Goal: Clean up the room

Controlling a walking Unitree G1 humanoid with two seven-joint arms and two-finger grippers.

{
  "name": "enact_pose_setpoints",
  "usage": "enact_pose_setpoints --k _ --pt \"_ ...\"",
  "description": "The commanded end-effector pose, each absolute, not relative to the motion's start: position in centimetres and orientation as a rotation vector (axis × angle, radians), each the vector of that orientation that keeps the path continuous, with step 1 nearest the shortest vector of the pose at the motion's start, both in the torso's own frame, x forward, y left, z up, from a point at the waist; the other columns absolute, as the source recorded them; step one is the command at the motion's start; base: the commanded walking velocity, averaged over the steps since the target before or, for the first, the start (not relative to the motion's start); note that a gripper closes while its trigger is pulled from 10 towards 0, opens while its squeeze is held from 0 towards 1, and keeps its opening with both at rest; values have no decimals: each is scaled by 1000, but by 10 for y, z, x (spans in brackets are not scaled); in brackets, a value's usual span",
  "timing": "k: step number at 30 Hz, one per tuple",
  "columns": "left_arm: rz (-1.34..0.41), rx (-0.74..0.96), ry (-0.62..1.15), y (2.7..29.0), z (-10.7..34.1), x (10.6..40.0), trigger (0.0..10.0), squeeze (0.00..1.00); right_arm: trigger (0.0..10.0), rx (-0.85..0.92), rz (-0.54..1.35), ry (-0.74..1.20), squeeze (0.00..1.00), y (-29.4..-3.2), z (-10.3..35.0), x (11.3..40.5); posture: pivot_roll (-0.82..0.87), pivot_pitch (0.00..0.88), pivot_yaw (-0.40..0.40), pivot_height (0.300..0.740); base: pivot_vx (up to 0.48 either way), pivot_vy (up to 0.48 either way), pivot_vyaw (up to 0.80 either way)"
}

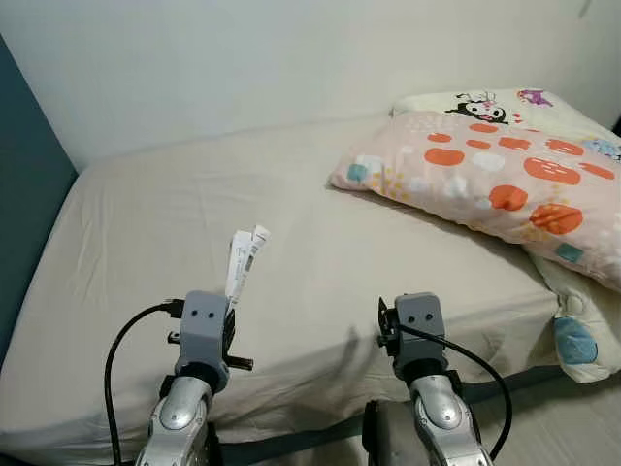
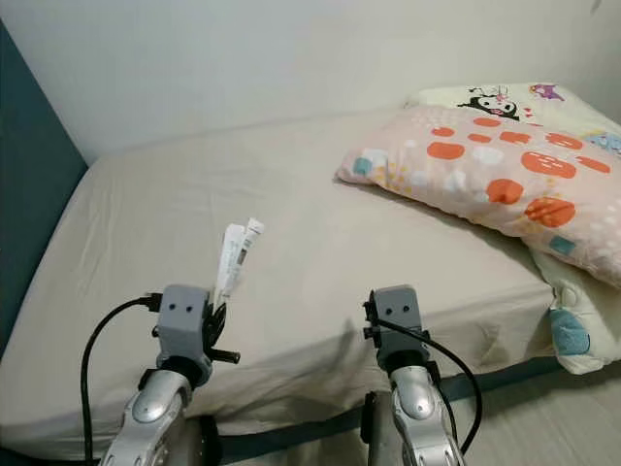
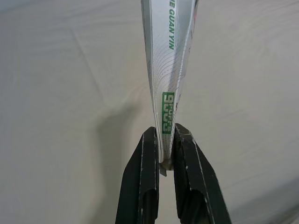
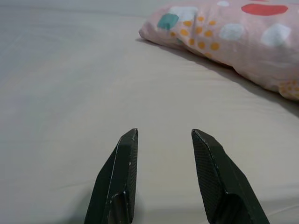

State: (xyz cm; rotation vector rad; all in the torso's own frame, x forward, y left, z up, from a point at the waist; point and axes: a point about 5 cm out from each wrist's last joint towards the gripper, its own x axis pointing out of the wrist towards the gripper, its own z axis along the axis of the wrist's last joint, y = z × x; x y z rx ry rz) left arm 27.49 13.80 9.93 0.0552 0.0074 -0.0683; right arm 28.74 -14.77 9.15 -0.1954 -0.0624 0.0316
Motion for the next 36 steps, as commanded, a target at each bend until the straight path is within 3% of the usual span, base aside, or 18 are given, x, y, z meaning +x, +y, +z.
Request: enact_pose_setpoints --k 1,14,36 --pt "-53 66 25 140 97 272 10000 0 10000 -192 40 -51 0 -145 89 285 -32 108 1 594 0 0 0" --pt "-37 66 28 141 97 274 10000 0 10000 -184 49 -45 0 -146 89 285 -32 115 -1 643 0 0 0" --pt "-16 55 33 144 97 273 10000 0 10000 -155 97 -49 0 -141 90 284 -32 113 -5 658 0 0 0"
